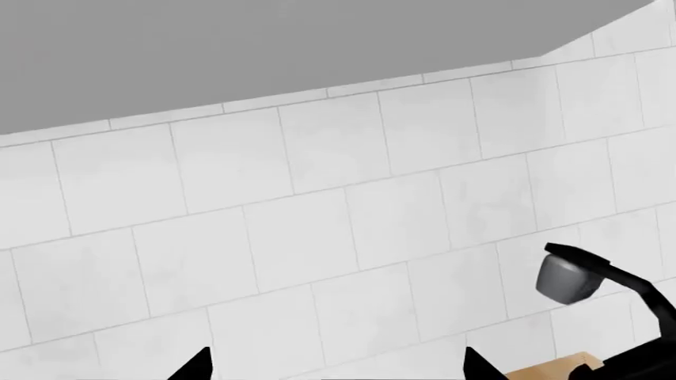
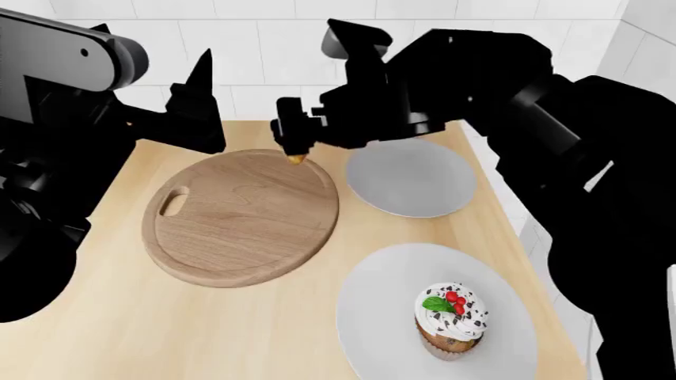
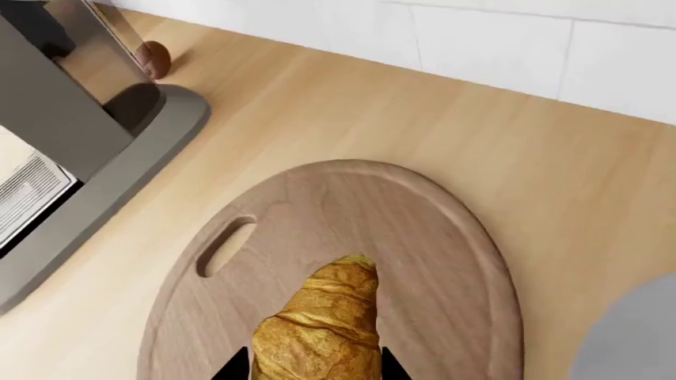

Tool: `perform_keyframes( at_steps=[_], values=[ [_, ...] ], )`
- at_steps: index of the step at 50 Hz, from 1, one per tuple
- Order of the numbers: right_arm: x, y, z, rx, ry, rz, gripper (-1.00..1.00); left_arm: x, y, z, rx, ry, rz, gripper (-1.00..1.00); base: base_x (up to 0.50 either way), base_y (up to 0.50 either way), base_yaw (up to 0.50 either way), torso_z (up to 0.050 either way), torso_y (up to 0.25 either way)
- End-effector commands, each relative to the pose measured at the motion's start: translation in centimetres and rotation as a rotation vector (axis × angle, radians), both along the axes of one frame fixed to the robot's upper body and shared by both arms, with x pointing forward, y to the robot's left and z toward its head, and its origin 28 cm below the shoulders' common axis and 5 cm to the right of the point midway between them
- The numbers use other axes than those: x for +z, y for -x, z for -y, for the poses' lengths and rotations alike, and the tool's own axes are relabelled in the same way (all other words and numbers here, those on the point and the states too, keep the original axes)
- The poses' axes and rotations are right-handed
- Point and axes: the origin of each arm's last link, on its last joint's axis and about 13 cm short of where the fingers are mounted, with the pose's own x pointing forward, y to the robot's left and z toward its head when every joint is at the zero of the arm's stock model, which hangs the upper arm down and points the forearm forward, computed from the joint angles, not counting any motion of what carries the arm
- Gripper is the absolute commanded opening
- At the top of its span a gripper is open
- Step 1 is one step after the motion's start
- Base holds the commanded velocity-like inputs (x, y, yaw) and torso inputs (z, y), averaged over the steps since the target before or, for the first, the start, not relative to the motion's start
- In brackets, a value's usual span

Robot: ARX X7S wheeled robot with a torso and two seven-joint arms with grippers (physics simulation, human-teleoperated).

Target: From the different types of pastries on the counter, select a croissant and place it on the cutting board. Then retrieve a jar of jam from the cabinet and place it alongside the croissant on the cutting board.

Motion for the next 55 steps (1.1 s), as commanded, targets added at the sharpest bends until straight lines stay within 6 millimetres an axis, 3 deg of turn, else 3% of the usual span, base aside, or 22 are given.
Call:
perform_keyframes(
  at_steps=[1,12,33,34,41,55],
  values=[
    [0.3,0.3,0.1,0.047,0.027,-0.026,-1.00,-0.1,0.0,0.0,-0.002,0.000,0.000,1.00,0.00,0.00,0.00,0.000,0.000],
    [-1.1,0.5,-0.3,0.068,0.043,-0.060,-1.00,-0.5,0.0,0.2,-0.017,-0.031,-0.001,1.00,0.00,0.00,0.00,0.000,-0.074],
    [-1.2,0.7,-0.6,0.088,0.099,-0.056,-1.00,-0.1,0.1,0.2,-0.020,-0.019,0.007,1.00,0.00,0.00,0.00,0.000,-0.042],
    [-1.2,0.7,-0.7,0.090,0.104,-0.052,1.00,0.0,0.0,0.2,-0.020,-0.019,0.007,1.00,0.00,0.00,0.00,0.000,0.000],
    [-0.8,0.7,-0.7,0.091,0.111,-0.027,1.00,0.0,0.1,0.2,-0.021,-0.018,0.007,1.00,0.00,0.00,0.00,0.000,0.000],
    [3.3,0.6,0.6,0.028,0.039,0.099,1.00,0.0,0.2,0.2,-0.028,-0.014,0.006,1.00,0.00,0.00,0.00,0.000,0.063]
  ],
)
